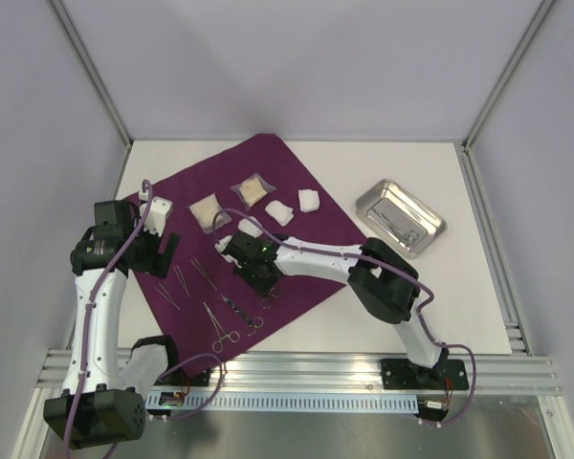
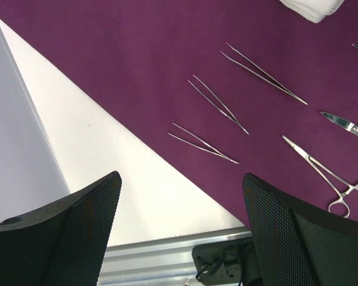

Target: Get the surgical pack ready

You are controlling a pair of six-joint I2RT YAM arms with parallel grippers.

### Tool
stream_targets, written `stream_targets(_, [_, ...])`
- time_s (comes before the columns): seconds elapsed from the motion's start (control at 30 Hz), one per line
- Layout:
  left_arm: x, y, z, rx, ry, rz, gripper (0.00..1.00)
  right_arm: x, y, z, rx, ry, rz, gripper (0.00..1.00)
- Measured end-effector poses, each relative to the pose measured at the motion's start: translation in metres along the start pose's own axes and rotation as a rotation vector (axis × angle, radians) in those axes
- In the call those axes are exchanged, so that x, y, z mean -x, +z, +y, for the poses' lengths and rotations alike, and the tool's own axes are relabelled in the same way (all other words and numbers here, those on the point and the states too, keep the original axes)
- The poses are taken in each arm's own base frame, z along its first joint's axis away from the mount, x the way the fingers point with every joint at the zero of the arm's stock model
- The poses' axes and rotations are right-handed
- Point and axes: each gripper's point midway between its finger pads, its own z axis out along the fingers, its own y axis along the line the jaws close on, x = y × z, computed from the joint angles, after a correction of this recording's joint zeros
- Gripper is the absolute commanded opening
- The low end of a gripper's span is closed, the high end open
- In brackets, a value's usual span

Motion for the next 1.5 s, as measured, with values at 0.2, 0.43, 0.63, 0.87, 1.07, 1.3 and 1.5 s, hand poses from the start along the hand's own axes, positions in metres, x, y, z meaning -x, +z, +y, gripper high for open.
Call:
stream_targets(0.2, [0.000, 0.000, 0.000, -0.001, 0.001, -0.001, 0.91, -0.001, -0.003, -0.001, 0.005, -0.015, 0.011, 0.31])
stream_targets(0.43, [-0.001, 0.001, -0.001, -0.003, 0.001, 0.003, 0.91, -0.004, -0.005, -0.003, 0.001, -0.027, 0.029, 0.25])
stream_targets(0.63, [-0.003, 0.002, -0.001, -0.006, 0.001, 0.010, 0.91, -0.003, -0.005, -0.007, -0.001, -0.023, 0.028, 0.20])
stream_targets(0.87, [-0.003, 0.002, -0.001, -0.006, 0.003, 0.010, 0.91, -0.001, -0.006, -0.009, 0.000, -0.020, 0.027, 0.19])
stream_targets(1.07, [-0.003, 0.003, -0.001, -0.006, 0.004, 0.010, 0.91, 0.009, -0.010, -0.009, 0.004, -0.031, 0.001, 0.19])
stream_targets(1.3, [-0.003, 0.003, -0.001, -0.005, 0.004, 0.010, 0.91, 0.008, -0.009, -0.013, -0.001, -0.033, 0.008, 0.19])
stream_targets(1.5, [-0.003, 0.003, -0.001, -0.006, 0.006, 0.010, 0.91, 0.006, -0.005, -0.013, 0.006, -0.037, 0.018, 0.19])
